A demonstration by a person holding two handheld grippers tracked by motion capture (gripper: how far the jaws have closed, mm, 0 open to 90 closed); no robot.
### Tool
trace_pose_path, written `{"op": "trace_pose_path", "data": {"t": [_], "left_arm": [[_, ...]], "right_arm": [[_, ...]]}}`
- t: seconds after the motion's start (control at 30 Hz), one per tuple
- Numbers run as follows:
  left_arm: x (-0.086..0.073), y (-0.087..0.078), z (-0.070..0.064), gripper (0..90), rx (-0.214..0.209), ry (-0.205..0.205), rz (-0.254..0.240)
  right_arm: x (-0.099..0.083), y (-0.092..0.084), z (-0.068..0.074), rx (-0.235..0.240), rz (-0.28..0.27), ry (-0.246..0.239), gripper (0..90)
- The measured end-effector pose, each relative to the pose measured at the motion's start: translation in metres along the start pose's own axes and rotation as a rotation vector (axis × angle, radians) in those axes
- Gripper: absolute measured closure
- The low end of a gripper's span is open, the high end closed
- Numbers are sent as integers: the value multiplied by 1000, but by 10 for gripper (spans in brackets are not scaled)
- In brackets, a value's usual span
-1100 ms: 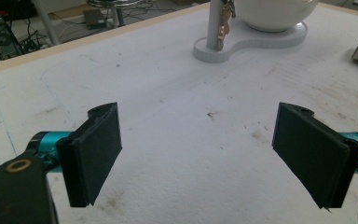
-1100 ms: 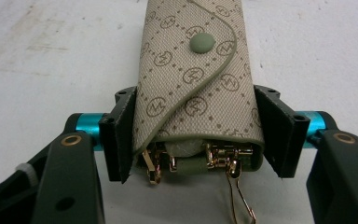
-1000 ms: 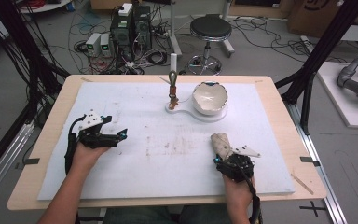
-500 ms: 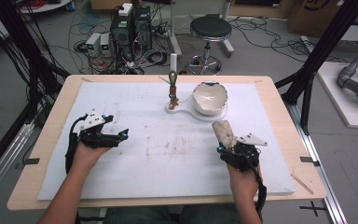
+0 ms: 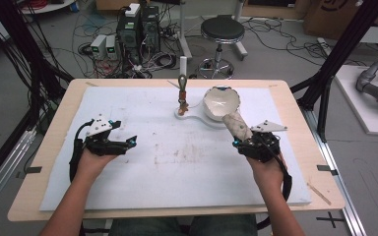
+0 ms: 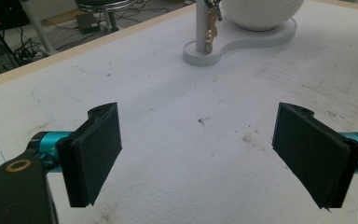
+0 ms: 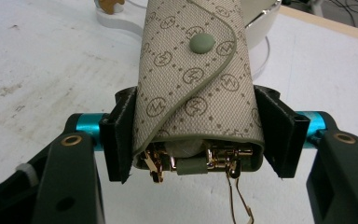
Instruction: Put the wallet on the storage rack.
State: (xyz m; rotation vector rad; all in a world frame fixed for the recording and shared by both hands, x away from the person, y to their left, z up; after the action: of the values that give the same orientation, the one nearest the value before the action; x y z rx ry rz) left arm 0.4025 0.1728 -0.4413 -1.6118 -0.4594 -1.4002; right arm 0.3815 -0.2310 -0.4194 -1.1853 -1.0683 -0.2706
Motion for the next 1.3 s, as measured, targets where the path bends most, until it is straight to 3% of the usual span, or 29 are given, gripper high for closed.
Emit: {"op": "trace_pose_path", "data": {"t": [0.33, 0.67, 1.0, 1.07, 1.3], "left_arm": [[0, 2, -4, 156, -11, 4, 3], [0, 4, -5, 156, -15, 3, 5], [1, 4, -2, 156, -15, -8, -3], [1, 5, -3, 156, -17, 1, 3], [0, 6, -4, 156, -18, -2, 4]], "right_arm": [[17, 4, -11, 43, 10, -39, 371], [36, 13, -19, 86, 86, -108, 371], [59, 28, -26, 81, 128, -173, 370], [64, 36, -29, 81, 166, -216, 370], [70, 52, -34, 84, 204, -240, 370]]}}
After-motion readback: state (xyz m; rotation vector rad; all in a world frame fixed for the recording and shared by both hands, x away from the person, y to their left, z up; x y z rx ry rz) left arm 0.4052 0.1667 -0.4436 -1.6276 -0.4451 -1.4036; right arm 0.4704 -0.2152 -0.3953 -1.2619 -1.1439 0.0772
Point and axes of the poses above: each handheld gripper's, and its own axes: y roughly forward along the jaws, x roughly out of its top, z roughly to its left, the point moved 8 cm from there along y, roughly forward along the jaws, and after that the axes turned 7 degrees about x, right-handed, at the moved point
